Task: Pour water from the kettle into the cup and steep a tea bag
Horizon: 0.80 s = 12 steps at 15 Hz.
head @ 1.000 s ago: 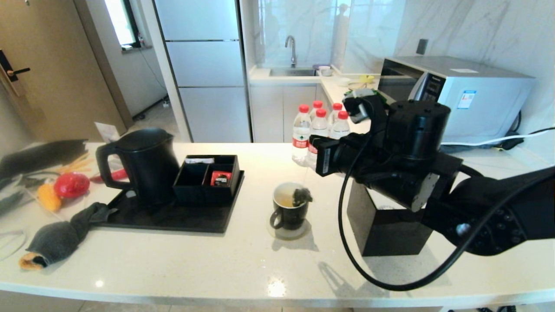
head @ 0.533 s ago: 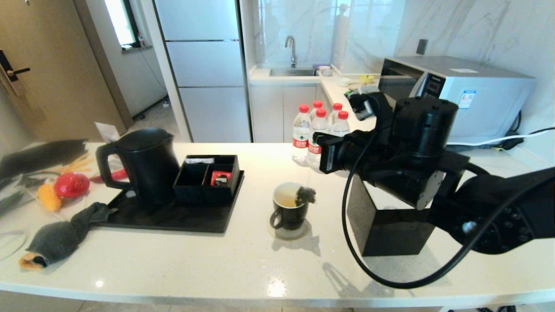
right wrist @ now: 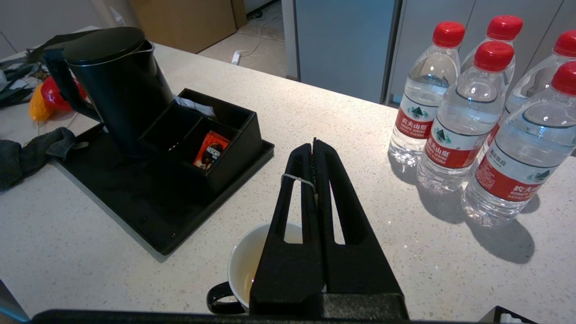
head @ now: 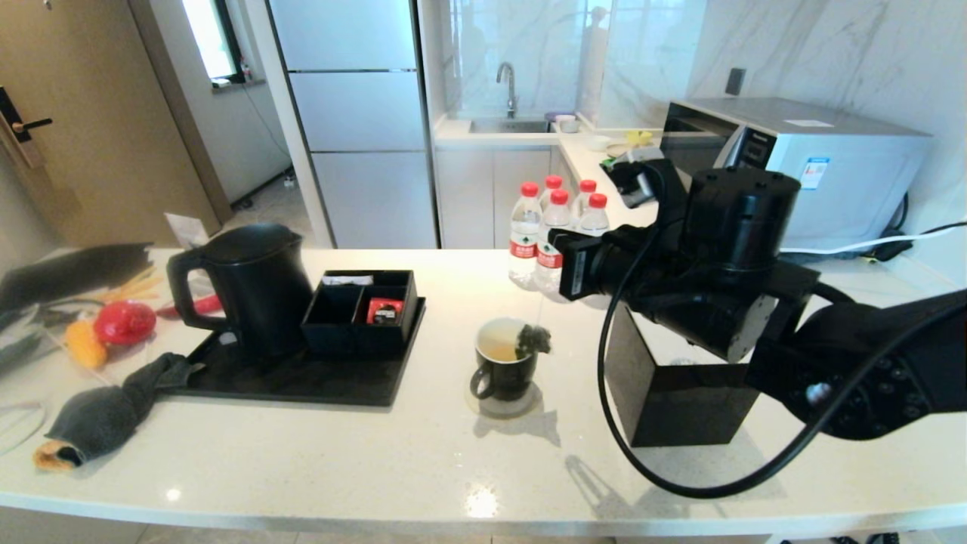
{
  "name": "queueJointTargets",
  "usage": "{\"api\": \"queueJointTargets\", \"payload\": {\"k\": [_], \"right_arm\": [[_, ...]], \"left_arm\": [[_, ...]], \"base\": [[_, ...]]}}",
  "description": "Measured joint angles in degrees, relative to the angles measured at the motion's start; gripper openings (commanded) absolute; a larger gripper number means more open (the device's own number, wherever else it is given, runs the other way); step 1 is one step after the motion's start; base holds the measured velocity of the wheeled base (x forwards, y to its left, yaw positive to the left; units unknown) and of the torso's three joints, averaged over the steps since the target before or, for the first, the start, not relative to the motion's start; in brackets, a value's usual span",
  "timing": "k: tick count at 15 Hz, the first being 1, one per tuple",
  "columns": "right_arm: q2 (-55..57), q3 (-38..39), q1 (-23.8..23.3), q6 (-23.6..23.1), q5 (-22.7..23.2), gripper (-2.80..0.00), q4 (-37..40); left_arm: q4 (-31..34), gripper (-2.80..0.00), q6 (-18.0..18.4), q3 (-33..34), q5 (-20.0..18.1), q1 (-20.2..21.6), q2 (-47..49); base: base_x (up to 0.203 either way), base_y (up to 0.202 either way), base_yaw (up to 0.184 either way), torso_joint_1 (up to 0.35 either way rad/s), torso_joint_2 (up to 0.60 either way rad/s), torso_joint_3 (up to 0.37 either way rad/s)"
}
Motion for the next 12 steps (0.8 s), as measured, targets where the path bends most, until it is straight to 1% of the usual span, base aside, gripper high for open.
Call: {"api": "queueJointTargets", "payload": {"k": [7,12], "right_arm": [[0.02,-0.04,-0.37,0.02,0.0,-2.8,0.1],[-0.29,-0.64,-1.92,-0.11,-0.24,-2.8,-0.08]], "left_arm": [[0.0,-2.8,0.0,0.0,0.02,0.0,0.0],[0.0,-2.8,-0.02,0.0,0.02,0.0,0.0]], "base": [[0.0,0.0,0.0,0.0,0.0,0.0],[0.0,0.0,0.0,0.0,0.0,0.0]]}}
